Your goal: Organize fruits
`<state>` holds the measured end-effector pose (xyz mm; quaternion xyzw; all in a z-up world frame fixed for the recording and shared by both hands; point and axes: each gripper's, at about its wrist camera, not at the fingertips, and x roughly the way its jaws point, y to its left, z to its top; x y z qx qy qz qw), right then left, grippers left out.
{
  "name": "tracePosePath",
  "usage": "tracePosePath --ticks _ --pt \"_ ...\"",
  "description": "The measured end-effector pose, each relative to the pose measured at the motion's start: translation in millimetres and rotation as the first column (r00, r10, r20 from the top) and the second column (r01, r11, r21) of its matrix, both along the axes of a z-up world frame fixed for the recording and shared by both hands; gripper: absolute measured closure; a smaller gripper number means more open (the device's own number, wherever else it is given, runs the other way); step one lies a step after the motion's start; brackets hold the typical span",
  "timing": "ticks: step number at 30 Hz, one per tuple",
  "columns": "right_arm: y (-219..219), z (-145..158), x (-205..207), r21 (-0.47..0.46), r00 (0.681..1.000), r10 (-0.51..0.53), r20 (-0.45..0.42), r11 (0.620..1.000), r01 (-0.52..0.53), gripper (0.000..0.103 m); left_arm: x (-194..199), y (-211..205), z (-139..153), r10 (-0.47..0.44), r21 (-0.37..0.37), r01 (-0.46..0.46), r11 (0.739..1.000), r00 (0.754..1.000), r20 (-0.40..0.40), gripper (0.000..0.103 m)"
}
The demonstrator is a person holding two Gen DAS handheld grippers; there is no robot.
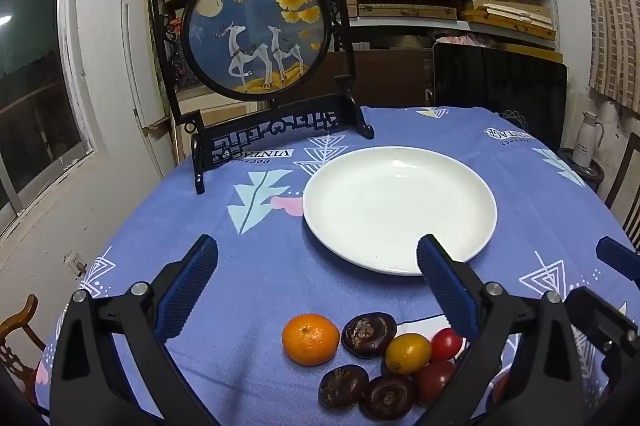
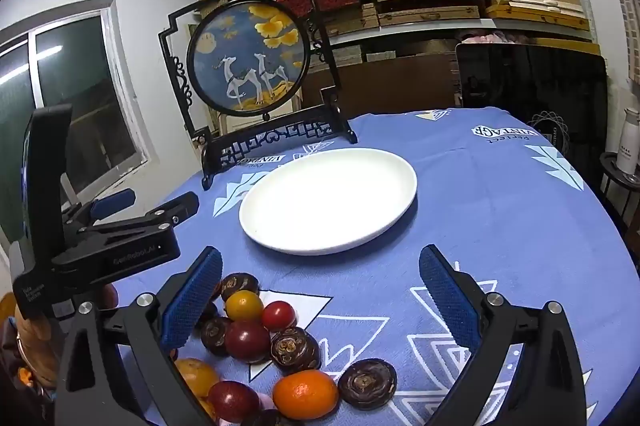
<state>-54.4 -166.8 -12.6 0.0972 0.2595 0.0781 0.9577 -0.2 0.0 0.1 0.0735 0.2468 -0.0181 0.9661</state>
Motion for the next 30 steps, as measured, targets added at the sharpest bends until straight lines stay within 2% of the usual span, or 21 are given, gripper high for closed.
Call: tracePosePath --ticks 5,11,13,30 --pt "-1 3 2 -0.003 1.000 -0.003 0.011 1.000 0.003 0.004 0 0 0 -0.001 -0.004 0.001 1.000 1.000 -0.012 0.005" --pt "12 -11 3 -0.016 1.000 -0.005 0.007 1.000 0.005 0.004 1 1 -4 -0.008 -0.010 0.008 1.000 1.000 -0.015 0.005" --pt "12 -3 3 -0.029 1.000 0.014 0.004 0.999 -0.014 0.004 1 1 -6 -0.009 -0.010 0.009 1.000 1.000 -0.016 0.005" --pt "18 -8 8 -0.033 0.999 0.031 -0.015 0.999 -0.031 0.004 6 1 -10 -0.003 -0.009 0.003 1.000 0.999 -0.033 0.005"
